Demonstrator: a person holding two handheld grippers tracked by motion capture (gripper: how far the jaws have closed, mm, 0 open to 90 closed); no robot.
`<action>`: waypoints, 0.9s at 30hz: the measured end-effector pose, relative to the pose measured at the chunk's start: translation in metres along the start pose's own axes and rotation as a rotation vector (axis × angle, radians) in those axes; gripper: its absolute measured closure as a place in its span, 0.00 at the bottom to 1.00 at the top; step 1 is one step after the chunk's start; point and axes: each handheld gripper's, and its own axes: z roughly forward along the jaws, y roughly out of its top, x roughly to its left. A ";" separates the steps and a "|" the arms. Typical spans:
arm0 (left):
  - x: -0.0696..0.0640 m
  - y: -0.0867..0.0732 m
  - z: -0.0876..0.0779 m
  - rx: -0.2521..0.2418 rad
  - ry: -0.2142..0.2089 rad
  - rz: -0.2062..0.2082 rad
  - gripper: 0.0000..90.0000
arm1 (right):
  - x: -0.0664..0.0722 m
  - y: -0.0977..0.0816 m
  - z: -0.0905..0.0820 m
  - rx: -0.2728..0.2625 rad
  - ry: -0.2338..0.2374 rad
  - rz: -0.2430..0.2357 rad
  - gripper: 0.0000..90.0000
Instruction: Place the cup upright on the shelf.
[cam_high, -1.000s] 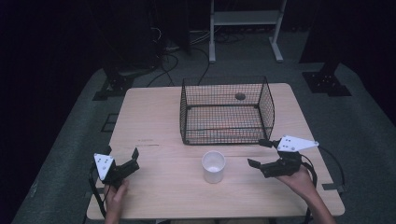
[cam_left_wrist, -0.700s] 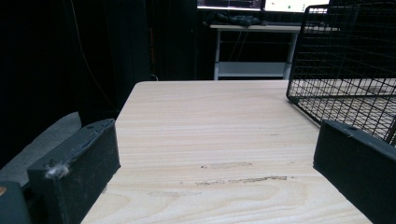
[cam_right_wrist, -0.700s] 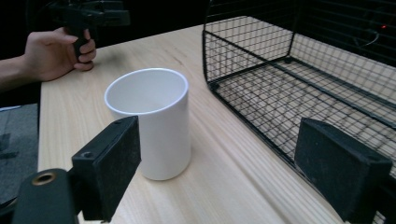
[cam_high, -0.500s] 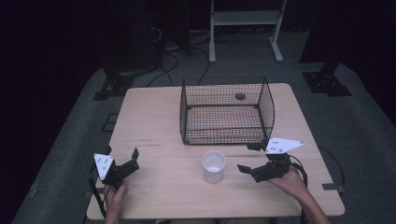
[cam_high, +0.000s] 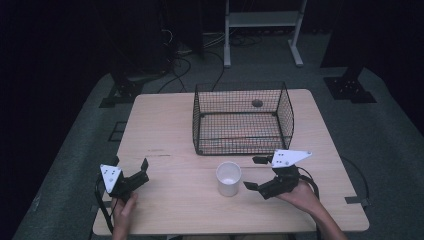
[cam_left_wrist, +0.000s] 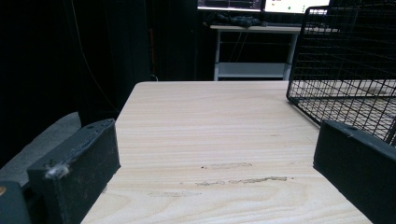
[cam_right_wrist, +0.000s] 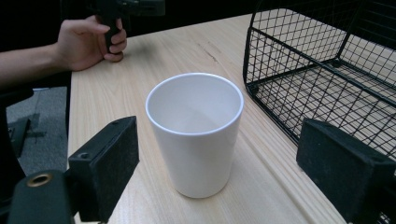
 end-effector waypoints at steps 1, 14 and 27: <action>0.000 0.000 0.000 0.000 0.000 0.000 0.00 | 0.001 0.000 0.003 0.004 0.006 0.002 0.13; 0.000 0.000 0.000 -0.004 -0.002 -0.001 0.00 | 0.006 0.007 0.032 0.064 0.016 -0.016 0.10; 0.000 0.000 0.000 -0.004 -0.003 -0.002 0.00 | 0.007 0.009 0.062 0.116 0.040 -0.019 0.09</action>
